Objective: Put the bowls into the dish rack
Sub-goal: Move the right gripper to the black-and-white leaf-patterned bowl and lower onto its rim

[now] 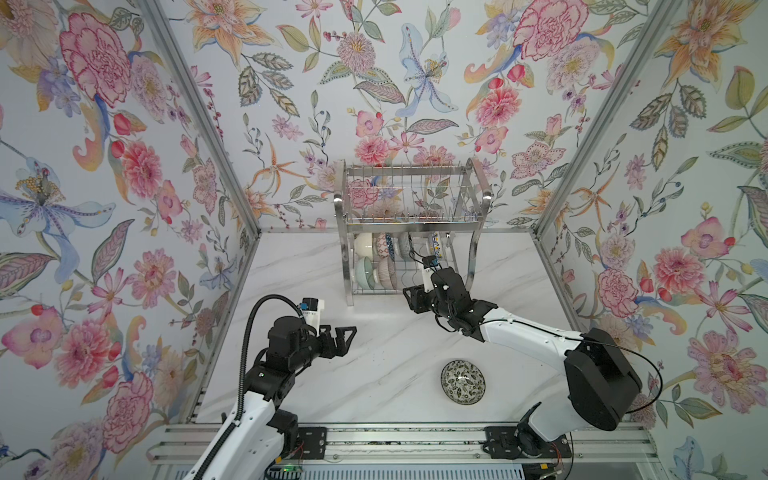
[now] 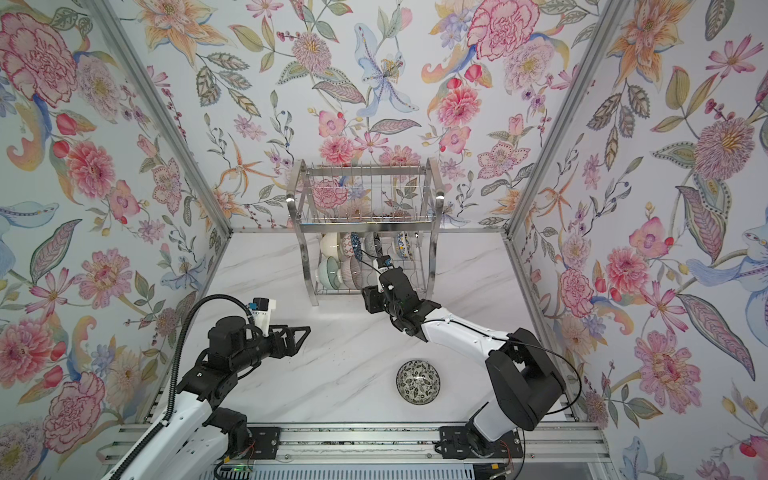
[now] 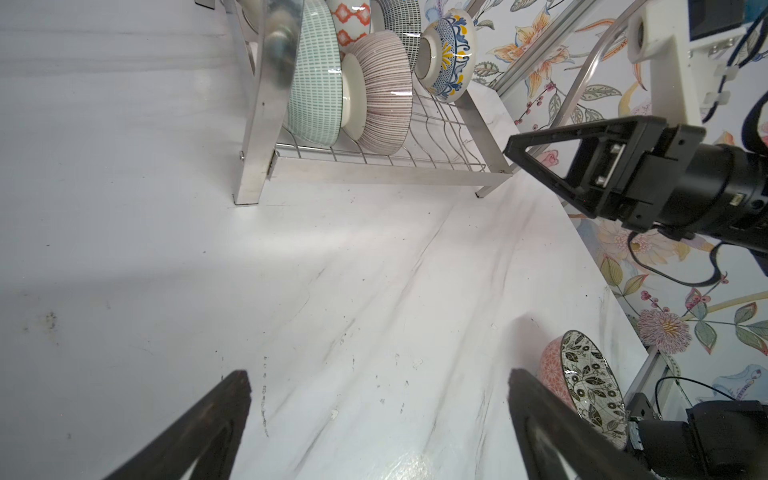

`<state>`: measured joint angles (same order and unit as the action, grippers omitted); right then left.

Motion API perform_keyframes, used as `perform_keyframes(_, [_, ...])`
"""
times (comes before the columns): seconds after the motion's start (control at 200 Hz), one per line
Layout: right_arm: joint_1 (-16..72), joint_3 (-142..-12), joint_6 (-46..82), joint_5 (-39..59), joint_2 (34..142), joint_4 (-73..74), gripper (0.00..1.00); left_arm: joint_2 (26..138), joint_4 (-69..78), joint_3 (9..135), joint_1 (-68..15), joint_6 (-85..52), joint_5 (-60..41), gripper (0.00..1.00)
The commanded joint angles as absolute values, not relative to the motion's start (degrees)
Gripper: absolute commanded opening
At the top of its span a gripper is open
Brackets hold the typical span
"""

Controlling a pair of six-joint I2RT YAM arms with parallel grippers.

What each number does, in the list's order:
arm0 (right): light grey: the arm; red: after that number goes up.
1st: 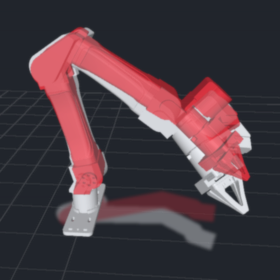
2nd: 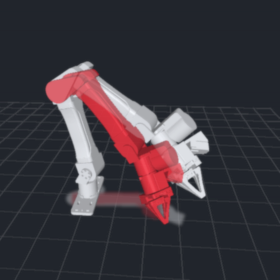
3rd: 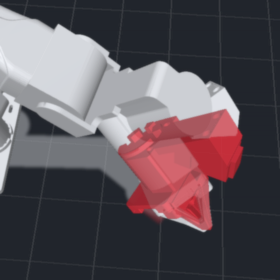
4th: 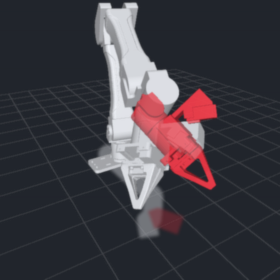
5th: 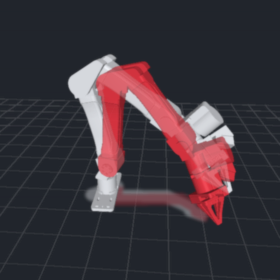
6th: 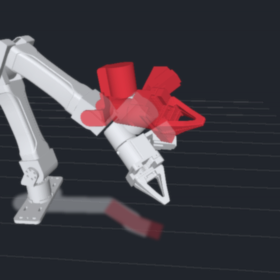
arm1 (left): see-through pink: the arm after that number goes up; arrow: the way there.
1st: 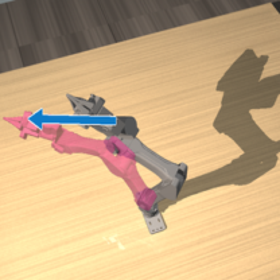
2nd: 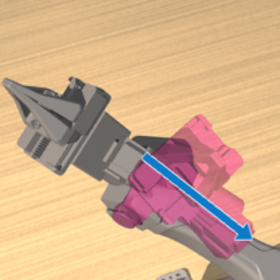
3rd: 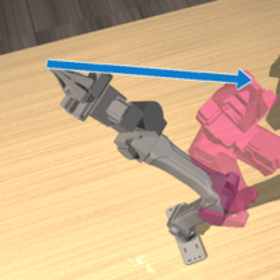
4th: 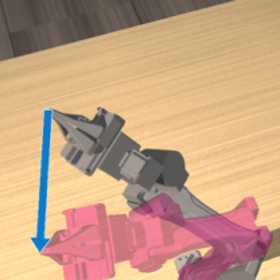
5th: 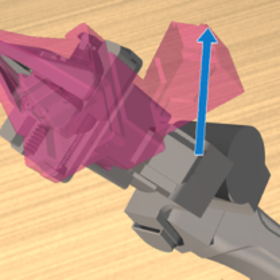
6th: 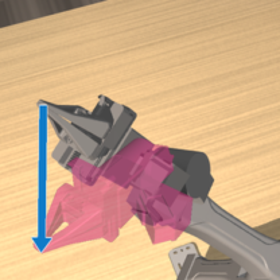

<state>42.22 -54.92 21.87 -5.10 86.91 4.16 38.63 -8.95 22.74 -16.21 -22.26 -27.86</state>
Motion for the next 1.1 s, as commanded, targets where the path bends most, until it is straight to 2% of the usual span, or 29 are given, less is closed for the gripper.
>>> perform_keyframes(0.0, [44.1, -53.8, 21.4, -12.7, 83.5, -7.5, 0.55, 38.5, -9.6, 24.0, -17.0, -21.4, -27.4, 0.99])
perform_keyframes(0.27, [48.0, -53.3, 33.1, -15.2, 77.9, -26.8, 0.55, 35.8, -11.7, 24.7, -17.6, -20.3, -23.9, 0.99])
perform_keyframes(0.565, [54.3, -55.2, 46.1, -15.2, 78.6, -42.7, 0.54, 35.5, -12.2, 25.1, -18.3, -20.1, -23.5, 0.99])
perform_keyframes(0.851, [60.9, -56.5, 56.5, -13.9, 80.2, -50.7, 0.52, 35.1, -12.8, 25.4, -19.6, -19.9, -23.2, 0.99])
perform_keyframes(1.096, [65.3, -54.8, 64.0, -12.4, 80.7, -51.9, 0.52, 35.4, -13.1, 25.6, -19.9, -19.9, -23.3, 0.99])
